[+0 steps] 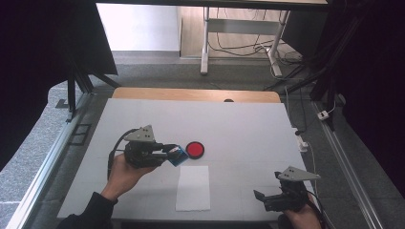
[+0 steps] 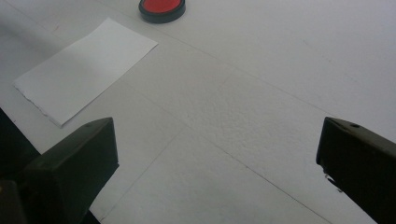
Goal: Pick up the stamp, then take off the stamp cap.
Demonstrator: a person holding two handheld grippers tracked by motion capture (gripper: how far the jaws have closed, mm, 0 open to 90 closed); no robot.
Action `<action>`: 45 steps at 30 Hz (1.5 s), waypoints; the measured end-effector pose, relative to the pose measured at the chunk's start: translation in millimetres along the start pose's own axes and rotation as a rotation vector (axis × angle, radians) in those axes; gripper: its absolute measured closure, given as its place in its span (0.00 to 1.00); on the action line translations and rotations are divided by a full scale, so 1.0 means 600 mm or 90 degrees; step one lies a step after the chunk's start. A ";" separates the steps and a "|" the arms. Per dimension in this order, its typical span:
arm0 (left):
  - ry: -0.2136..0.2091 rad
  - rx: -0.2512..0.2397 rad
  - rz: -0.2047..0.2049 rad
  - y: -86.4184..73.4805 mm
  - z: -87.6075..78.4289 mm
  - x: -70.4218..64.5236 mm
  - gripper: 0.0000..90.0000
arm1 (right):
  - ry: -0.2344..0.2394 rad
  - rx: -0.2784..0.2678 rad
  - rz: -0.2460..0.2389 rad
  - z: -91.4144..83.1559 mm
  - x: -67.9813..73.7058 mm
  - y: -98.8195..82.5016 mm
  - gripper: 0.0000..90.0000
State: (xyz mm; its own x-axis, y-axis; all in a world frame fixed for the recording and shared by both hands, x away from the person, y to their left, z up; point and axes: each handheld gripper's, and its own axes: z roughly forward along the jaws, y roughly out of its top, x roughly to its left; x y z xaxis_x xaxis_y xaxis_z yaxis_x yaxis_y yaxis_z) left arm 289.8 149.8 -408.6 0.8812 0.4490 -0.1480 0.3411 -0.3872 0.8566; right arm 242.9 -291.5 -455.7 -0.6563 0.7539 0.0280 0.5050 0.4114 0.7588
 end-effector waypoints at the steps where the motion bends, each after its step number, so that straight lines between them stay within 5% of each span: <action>1: -0.003 -0.004 0.002 0.000 0.000 -0.002 0.79 | 0.000 0.000 0.000 0.000 0.000 0.000 0.00; 18: -0.030 -0.015 0.009 -0.003 0.004 -0.009 0.79 | 0.011 -0.007 0.011 -0.003 -0.004 0.000 0.00; 29: -0.050 -0.018 -0.001 -0.002 0.002 -0.010 0.79 | 0.039 -0.037 -0.032 0.000 0.019 0.016 0.00; 45: -0.066 -0.010 -0.025 -0.005 0.007 -0.003 0.79 | 0.144 -0.060 -0.071 0.031 0.051 0.045 0.00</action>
State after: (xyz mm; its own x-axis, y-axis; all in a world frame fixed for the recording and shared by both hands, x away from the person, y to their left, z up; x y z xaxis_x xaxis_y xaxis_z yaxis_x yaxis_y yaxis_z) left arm 288.7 146.6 -413.1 0.8968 0.3776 -0.2308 0.3713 -0.3582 0.8567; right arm 246.6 -247.8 -446.6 -0.8186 0.5691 0.0777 0.3756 0.4279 0.8221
